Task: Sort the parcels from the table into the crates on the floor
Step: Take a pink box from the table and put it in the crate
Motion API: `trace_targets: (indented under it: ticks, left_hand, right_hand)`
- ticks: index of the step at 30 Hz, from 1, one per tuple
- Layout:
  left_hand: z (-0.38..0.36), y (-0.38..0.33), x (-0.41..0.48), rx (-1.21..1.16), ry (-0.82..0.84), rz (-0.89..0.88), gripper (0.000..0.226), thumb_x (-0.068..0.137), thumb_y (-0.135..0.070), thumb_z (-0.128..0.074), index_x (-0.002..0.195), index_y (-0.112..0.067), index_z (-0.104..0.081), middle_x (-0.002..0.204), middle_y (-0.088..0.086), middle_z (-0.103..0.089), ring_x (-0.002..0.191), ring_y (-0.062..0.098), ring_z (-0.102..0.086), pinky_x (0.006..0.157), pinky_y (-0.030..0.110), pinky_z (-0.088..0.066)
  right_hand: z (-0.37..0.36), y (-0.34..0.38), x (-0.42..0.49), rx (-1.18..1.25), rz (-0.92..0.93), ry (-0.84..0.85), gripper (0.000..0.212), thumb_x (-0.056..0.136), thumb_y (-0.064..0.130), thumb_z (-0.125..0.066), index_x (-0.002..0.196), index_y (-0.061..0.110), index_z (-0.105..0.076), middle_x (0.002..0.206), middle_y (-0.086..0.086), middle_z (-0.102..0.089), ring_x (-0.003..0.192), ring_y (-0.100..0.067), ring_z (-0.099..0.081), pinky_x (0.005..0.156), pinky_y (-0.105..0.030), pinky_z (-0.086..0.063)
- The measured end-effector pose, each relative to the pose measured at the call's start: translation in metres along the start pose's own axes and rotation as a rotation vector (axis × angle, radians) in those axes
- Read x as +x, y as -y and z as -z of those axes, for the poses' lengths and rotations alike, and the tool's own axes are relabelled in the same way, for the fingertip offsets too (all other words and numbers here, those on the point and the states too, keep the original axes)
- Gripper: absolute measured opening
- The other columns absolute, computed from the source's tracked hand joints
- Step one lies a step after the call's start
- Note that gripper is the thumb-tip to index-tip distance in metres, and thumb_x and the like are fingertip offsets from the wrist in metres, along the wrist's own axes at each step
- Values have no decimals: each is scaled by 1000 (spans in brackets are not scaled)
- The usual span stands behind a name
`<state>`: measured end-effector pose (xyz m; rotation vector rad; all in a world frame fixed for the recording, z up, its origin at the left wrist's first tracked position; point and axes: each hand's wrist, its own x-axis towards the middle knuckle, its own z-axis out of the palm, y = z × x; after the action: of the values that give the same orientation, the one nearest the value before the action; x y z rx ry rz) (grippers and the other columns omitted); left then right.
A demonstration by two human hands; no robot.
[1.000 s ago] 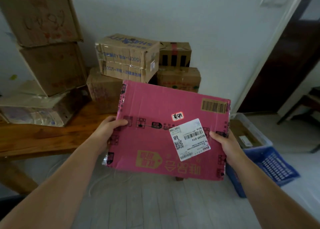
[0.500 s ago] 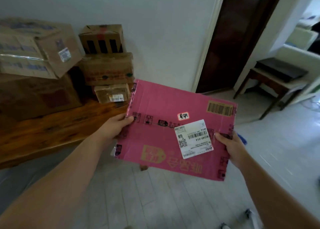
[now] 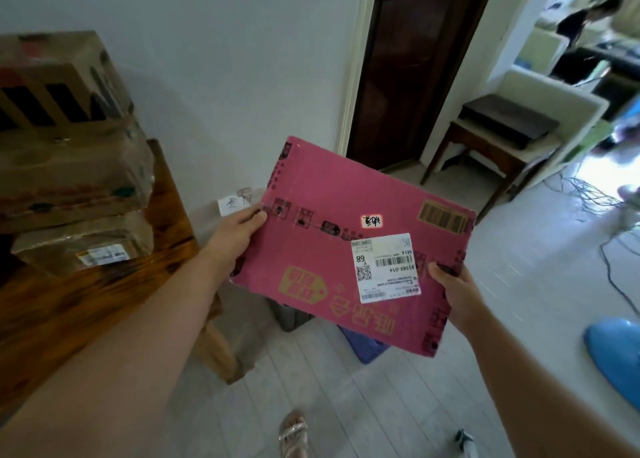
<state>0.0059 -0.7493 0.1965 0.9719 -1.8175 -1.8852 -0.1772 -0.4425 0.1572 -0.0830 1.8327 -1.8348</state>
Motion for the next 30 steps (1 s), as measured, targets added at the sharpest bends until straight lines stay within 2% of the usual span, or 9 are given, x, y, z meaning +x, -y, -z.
trace_targets:
  ticks: [6,9,11,13,15,19,22,25,30]
  left_hand:
    - [-28,-46,103,-229,249,198,31,93,-3,-46,109,-23,-64,103,6,-72,89,23,-70,76,38,-57]
    - [-44,-52,141,-136,182,233,12,86,-18,-64,93,-11,-71,106,17,-69,83,26,-71,74,39,-58]
    - [-65,-56,174,-39,102,253,35,76,-37,-70,93,-6,-70,107,20,-69,83,27,-70,77,39,-57]
    - [-84,-60,201,127,83,299,56,73,-57,-64,106,-12,-66,113,9,-67,100,25,-63,94,50,-46]
    - [-110,-64,230,233,83,389,51,81,-68,-50,110,-27,-59,116,-2,-55,112,22,-49,100,63,-29]
    - [-161,-62,276,0,-136,340,30,89,-49,-55,103,-23,-61,123,7,-61,95,24,-61,84,46,-47]
    - [-192,-57,296,-295,-395,239,41,86,-22,-66,122,-4,-56,120,14,-62,105,28,-60,87,42,-51]
    - [-226,-50,320,-558,-399,212,34,88,-3,-59,121,-10,-54,114,10,-64,110,30,-58,83,43,-51]
    - [-252,-30,360,-389,-408,291,56,88,-12,-61,133,-28,-34,121,3,-57,107,28,-57,76,49,-51]
  right_hand:
    - [11,44,92,110,-28,-40,28,91,2,-54,119,6,-54,92,-13,-71,74,-29,-69,58,-41,-60]
    - [19,56,130,145,-46,-49,27,92,3,-53,119,8,-54,88,-11,-73,73,-28,-71,57,-41,-59]
    - [25,62,163,157,-55,-62,32,93,4,-54,125,7,-52,98,-13,-70,82,-30,-69,65,-45,-59]
    - [28,67,194,180,-52,-68,34,93,4,-54,126,6,-52,101,-14,-70,85,-31,-68,67,-47,-58]
    - [37,74,232,188,-50,-70,34,93,4,-53,127,5,-52,107,-17,-67,90,-34,-66,71,-51,-57]
    - [59,89,311,207,-90,-71,48,88,2,-60,133,8,-43,122,-21,-60,102,-40,-62,83,-61,-51]
    - [70,96,353,250,-155,-55,63,84,0,-63,139,16,-35,121,-17,-61,101,-37,-64,71,-56,-56]
    - [67,98,386,274,-173,-36,64,85,-1,-61,139,19,-32,120,-15,-62,99,-35,-65,67,-53,-58]
    - [64,80,424,259,-283,-88,50,90,3,-58,134,15,-40,117,-14,-64,103,-35,-63,80,-57,-52]
